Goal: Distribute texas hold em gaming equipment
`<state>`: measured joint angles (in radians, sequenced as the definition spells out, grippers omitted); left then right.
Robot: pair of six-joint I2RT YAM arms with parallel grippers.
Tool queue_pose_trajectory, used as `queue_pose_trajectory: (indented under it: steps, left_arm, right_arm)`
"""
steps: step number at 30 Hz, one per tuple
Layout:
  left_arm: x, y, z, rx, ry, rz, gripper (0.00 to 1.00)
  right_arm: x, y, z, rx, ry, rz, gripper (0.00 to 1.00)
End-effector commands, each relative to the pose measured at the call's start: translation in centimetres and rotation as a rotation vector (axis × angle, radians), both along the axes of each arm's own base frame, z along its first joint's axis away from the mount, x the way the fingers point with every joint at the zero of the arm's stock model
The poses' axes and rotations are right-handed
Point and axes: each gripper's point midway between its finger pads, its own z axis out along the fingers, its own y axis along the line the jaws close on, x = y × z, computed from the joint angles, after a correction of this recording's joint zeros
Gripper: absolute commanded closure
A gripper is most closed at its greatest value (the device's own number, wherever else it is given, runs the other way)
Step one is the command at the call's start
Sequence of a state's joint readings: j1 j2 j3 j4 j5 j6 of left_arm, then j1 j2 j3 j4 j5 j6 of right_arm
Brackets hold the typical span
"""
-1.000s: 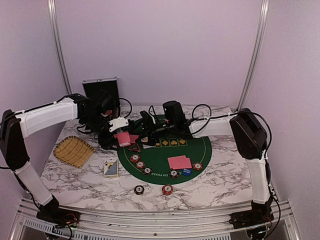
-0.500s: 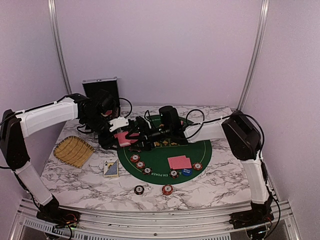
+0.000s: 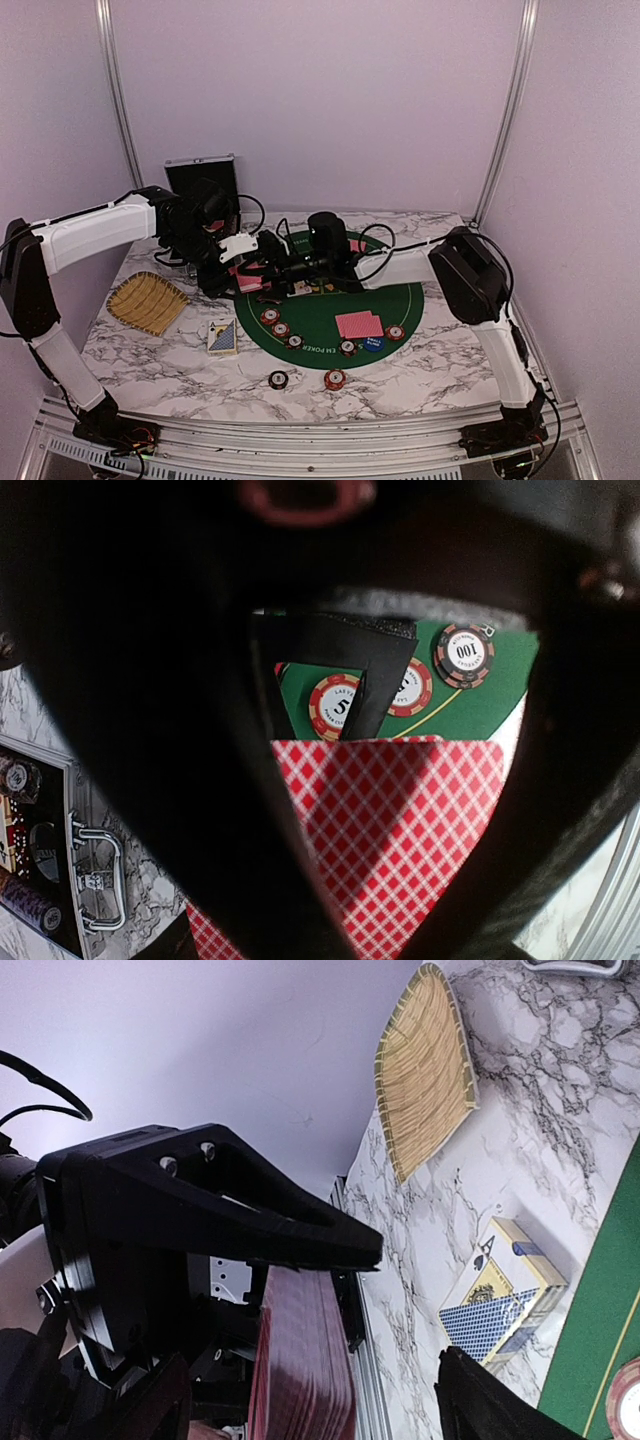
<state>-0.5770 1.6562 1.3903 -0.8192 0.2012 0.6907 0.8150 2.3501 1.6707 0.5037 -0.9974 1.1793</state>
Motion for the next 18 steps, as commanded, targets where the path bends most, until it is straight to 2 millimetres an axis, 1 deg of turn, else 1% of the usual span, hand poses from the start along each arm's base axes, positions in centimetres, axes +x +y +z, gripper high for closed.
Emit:
queue_pose_trajectory:
  steps: [1, 4, 9, 13, 16, 18]
  left_arm:
    - [0.0, -0.8, 0.7, -0.025, 0.003, -0.006, 1.00]
    - [-0.1, -0.8, 0.6, -0.023, 0.004, -0.009, 1.00]
    - [0.0, -0.8, 0.5, -0.018, 0.003, -0.012, 1.00]
    - [-0.1, -0.8, 0.5, -0.018, 0.002, -0.013, 1.00]
    - [-0.1, -0.8, 0.5, -0.017, 0.000, -0.014, 1.00]
    - [-0.1, -0.7, 0.5, -0.014, -0.001, -0.014, 1.00]
  right_arm:
    - [0.0, 1.2, 1.1, 0.037, -0.008, 0.011, 0.19]
    - [0.2, 1.5, 0.6, 0.019, 0.000, 0.007, 0.22]
    - [0.5, 1.7, -0.8, -0.036, 0.023, -0.007, 0.29]
    - [0.9, 1.3, -1.9, -0.088, 0.035, -0.022, 0.35]
    - [1.1, 0.8, -2.4, -0.098, 0.052, -0.031, 0.37]
    - [1.2, 0.5, -2.4, -0.097, 0.052, -0.036, 0.38]
